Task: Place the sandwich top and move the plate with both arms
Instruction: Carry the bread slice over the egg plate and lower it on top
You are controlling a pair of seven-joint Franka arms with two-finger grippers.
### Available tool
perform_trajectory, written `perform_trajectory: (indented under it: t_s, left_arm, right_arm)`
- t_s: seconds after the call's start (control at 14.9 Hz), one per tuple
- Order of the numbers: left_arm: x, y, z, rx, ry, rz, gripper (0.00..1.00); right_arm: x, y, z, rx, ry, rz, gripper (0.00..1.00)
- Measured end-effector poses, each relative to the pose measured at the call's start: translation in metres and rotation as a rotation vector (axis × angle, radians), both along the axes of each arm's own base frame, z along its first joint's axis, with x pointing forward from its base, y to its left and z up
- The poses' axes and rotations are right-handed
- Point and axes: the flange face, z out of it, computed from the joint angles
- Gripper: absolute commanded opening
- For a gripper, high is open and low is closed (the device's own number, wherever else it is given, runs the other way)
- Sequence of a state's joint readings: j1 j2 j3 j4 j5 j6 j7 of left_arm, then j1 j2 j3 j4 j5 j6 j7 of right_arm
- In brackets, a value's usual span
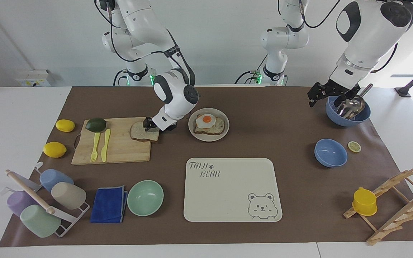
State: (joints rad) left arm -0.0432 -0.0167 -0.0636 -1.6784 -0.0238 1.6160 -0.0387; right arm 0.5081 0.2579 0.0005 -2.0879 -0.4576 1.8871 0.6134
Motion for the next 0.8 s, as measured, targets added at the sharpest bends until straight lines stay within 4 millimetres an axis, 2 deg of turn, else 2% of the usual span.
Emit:
perform_trajectory:
  t_s: [0.07,0.34,0.47,0.6,0.74,0.8]
  left_arm:
    - [0.000,0.000,0.000,0.000,0.000,0.000,1.00]
    - [0.000,0.000,0.000,0.000,0.000,0.000,1.00]
    - [0.000,0.000,0.000,0.000,0.000,0.000,1.00]
    - [0.000,0.000,0.000,0.000,0.000,0.000,1.00]
    - [0.000,0.000,0.000,0.000,0.000,0.000,1.00]
    - [0.000,0.000,0.000,0.000,0.000,0.000,1.00]
  right_arm:
    - [0.000,0.000,0.000,0.000,0.000,0.001,0.03]
    - [-0.002,0.008,0.010,0.000,-0.007,0.013,0.00]
    - [0.000,0.020,0.027,-0.019,0.004,0.023,0.00]
    - [0.009,0.048,0.067,-0.018,0.011,0.059,0.00]
    - [0.006,0.099,0.110,0.039,-0.016,0.123,0.00]
    - [-0.004,0.132,0.126,0.075,-0.034,0.167,0.00]
